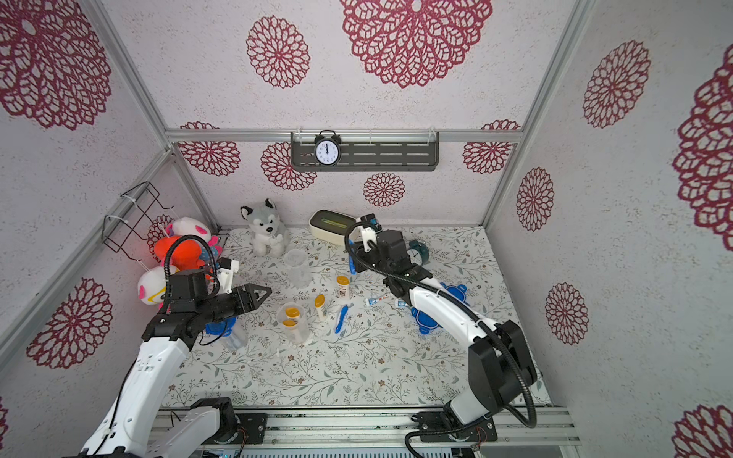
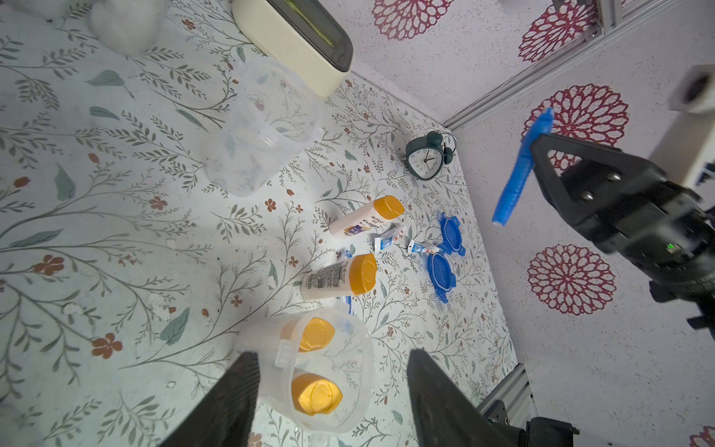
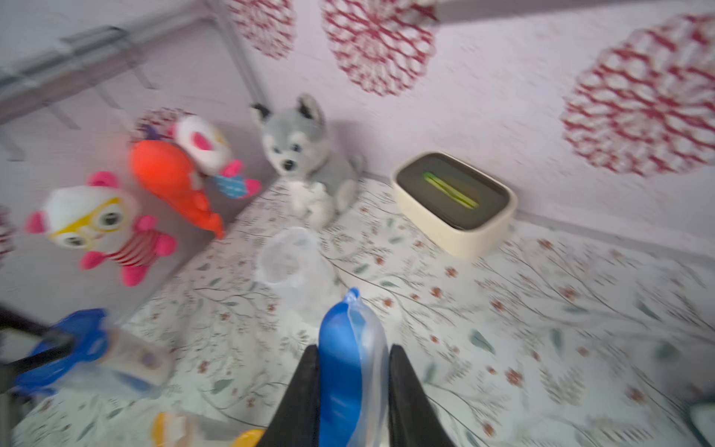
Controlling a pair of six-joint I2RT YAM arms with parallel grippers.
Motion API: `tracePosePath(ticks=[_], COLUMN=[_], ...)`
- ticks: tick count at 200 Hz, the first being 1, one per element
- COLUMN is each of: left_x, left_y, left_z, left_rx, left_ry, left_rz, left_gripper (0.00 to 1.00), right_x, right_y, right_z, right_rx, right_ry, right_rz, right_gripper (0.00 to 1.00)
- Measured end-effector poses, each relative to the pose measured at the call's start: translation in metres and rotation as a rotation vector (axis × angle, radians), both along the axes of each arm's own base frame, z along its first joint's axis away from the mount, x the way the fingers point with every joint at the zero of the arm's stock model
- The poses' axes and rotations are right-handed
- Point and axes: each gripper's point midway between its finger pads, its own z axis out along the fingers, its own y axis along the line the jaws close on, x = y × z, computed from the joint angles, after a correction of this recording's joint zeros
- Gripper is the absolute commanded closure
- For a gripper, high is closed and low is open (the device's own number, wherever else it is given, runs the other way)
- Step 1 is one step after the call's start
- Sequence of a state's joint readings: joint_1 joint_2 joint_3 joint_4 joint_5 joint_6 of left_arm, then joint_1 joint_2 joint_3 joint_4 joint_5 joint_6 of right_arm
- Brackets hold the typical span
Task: Pack away toiletry kits
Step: Place the toiletry item into the container.
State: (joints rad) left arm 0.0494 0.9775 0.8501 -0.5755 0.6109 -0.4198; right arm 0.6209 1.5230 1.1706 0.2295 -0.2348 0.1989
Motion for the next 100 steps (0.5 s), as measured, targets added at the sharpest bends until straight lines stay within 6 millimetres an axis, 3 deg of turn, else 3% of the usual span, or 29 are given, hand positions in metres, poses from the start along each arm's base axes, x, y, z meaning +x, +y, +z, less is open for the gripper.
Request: tracePosePath(ticks=[20, 41, 100], left_x=[-0.001, -0.001, -0.002], left_y=[0.001, 0.003, 0.006], left_z=[-0.002, -0.003, -0.002], left_rx=[0.002, 0.011, 0.022], left_ry=[0.009, 0.013, 0.011], left_rz=[0.005, 0.017, 0.031], left_gripper=[0.36, 0.36, 0.36], right_x=[-0.042, -0.071, -0.104], right_y=[0.041, 0.067, 0.099], right_z=[-0.002, -0.015, -0.007], right_rx=[0.068, 0.115, 0.227], right_ry=[-0.084, -0.124, -0.264], right_rz=[0.211, 0.358, 0.511], right_gripper=[0.81, 0.82, 0.83])
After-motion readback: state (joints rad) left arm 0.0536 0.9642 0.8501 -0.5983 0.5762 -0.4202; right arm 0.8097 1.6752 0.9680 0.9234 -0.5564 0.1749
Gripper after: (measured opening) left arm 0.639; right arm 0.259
